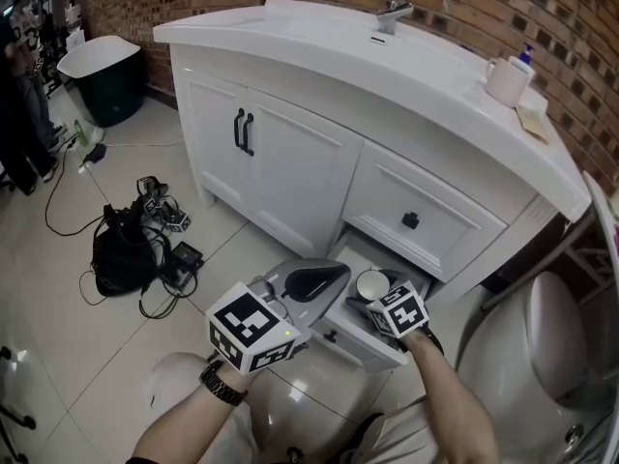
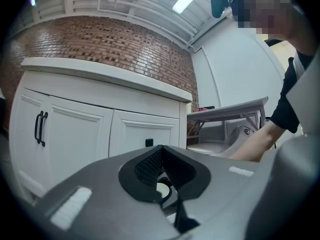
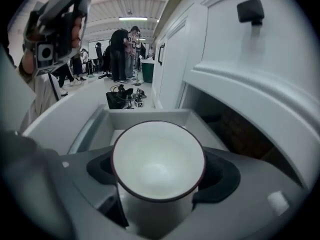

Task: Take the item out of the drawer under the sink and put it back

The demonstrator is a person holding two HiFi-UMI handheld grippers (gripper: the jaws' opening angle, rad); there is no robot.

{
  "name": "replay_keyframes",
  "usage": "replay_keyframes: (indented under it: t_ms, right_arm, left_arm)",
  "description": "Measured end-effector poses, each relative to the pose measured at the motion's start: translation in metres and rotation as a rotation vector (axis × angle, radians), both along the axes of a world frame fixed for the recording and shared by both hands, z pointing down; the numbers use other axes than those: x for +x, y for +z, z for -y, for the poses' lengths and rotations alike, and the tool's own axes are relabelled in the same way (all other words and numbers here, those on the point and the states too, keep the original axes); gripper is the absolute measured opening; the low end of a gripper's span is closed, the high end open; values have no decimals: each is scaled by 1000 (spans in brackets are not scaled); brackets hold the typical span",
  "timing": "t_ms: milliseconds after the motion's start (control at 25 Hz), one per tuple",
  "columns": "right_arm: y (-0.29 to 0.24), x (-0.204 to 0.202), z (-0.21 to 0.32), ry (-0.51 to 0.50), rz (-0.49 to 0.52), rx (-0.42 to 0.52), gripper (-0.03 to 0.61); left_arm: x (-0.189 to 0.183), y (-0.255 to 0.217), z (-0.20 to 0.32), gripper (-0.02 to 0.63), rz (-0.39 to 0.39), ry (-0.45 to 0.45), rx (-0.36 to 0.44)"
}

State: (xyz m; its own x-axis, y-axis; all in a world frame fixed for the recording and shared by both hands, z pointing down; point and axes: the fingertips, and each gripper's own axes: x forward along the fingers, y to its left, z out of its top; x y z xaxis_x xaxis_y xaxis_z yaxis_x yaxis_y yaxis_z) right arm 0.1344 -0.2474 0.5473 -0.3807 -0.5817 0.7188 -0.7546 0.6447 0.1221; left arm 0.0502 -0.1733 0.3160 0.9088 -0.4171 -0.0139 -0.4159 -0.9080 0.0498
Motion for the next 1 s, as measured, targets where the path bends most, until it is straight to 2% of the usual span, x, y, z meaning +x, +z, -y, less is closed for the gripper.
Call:
replay_keyframes:
  t_ms: [240,320,400,480,520,560,680,720,760,840,1000]
  right_arm:
    - [2,1,-1,42,14,-56,422]
    - [-13,2,-7,55,77,-78,431]
    - [-38,4,-14,64,157,-59,433]
    - [-74,11,-20,73,221,32,428]
    - [-98,14,-24,77,259,109,418]
    - [-125,17,-30,81,301,211,383]
    - [-214,25,-60,96,395,589,174]
    - [-234,27,-71,103,400,686,70]
    - [-247,28,-79,108,397,749,1]
    - [-256,31,-87,116,377,796,0]
    - [-253,41,-86,144,359,783,0]
  left_arm:
    - [-5,0,5,20,-11,-11,-18]
    - [-5,0,5,20,-14,-7,-20]
    - [-5,1,3,20,-12,6,-23]
    - [-4,2,2,20,-7,13,-21]
    - [-4,2,2,20,-5,13,-18]
    - [-4,1,2,20,-5,11,-14]
    - [-5,0,1,20,-5,3,1]
    - [-5,0,1,20,-4,0,6]
    - [-4,0,0,20,-1,-1,12]
    - [1,0,-2,20,7,2,24]
    - [15,6,-9,20,51,23,51]
